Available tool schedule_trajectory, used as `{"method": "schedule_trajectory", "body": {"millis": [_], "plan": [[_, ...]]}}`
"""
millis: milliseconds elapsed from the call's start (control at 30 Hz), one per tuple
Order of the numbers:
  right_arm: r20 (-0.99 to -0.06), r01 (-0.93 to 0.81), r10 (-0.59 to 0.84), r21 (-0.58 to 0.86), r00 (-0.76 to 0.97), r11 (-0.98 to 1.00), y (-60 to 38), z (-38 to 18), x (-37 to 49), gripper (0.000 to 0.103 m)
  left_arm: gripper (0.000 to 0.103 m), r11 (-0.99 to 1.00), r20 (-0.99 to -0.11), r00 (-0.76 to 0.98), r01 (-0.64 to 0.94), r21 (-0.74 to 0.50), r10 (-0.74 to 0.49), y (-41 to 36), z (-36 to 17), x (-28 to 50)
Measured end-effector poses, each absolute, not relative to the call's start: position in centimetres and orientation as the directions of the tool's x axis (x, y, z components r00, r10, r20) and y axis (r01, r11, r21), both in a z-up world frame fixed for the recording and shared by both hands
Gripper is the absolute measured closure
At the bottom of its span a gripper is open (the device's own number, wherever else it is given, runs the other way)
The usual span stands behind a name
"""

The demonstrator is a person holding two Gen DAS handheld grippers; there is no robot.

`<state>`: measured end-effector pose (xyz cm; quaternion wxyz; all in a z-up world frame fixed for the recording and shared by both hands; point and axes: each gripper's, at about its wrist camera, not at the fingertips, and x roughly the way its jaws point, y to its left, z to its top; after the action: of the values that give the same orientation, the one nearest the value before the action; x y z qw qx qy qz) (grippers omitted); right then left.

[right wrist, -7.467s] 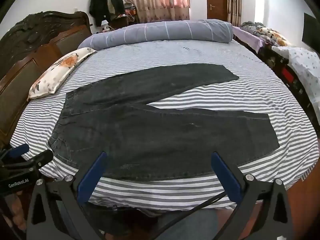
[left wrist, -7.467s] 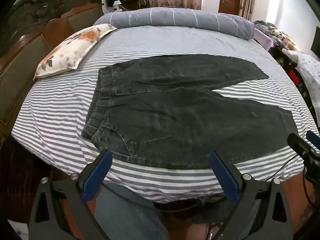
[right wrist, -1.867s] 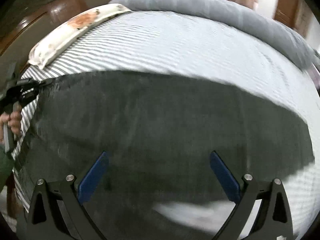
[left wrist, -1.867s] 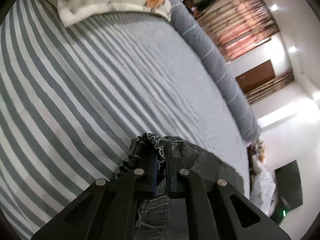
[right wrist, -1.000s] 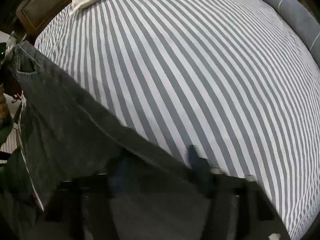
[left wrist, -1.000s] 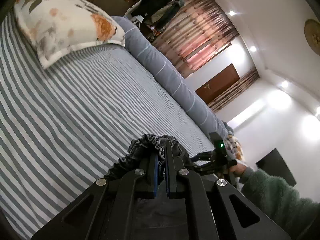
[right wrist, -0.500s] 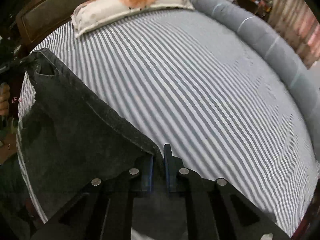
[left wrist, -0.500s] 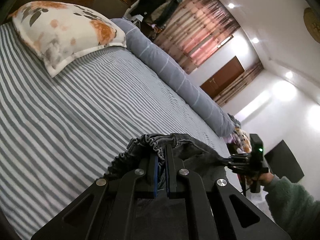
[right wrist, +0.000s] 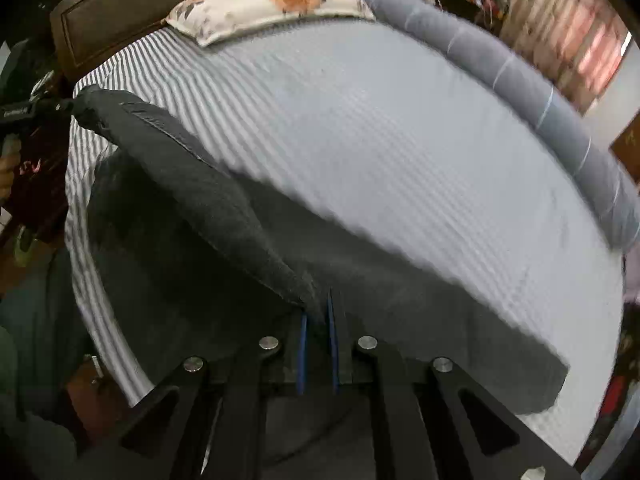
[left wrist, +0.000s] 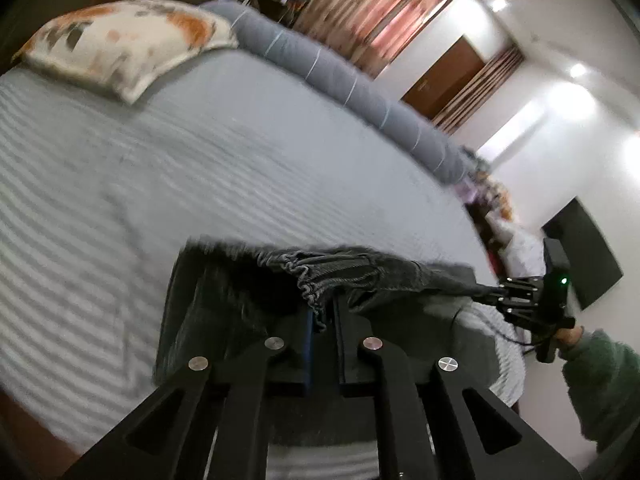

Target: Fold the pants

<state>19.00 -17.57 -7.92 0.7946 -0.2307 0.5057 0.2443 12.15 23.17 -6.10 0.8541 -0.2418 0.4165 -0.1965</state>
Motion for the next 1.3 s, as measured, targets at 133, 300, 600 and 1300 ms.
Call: {"method": "schedule_trajectory", "body": {"millis": [133,300,600,1300], "plan": [[-0.939,-0.611,0.118,-0.112,0.323,0.783,-17.8,-12.3,16.5,0.096,0.091,0.843,-0.704,0.496,0.121,-0.523,-0.508,21.9,-8.8,10.3],[-0.950,-0.591,0.082,-0.119,0.301,0.798,-17.5,-16.0,14.9,0.095,0.090,0.876,-0.802,0.373,0.069,-0.478,-0.467,20.9,-12.3,9.1],[-0.932,-0.492,0.072,-0.120,0.354,0.862,-17.9,-15.9,13.2,0.058,0.049,0.823,-0.790,0.328,-0.063,-0.565,-0.518,21.9,-13.1,6.9],[-0.727,0.060,0.536,0.615,0.429,0.786,-25.0,-17.8,8.0,0.056,0.049,0.531,-0.662,0.467,-0.396,-0.749,-0.586,19.4,-16.0,7.6]]}}
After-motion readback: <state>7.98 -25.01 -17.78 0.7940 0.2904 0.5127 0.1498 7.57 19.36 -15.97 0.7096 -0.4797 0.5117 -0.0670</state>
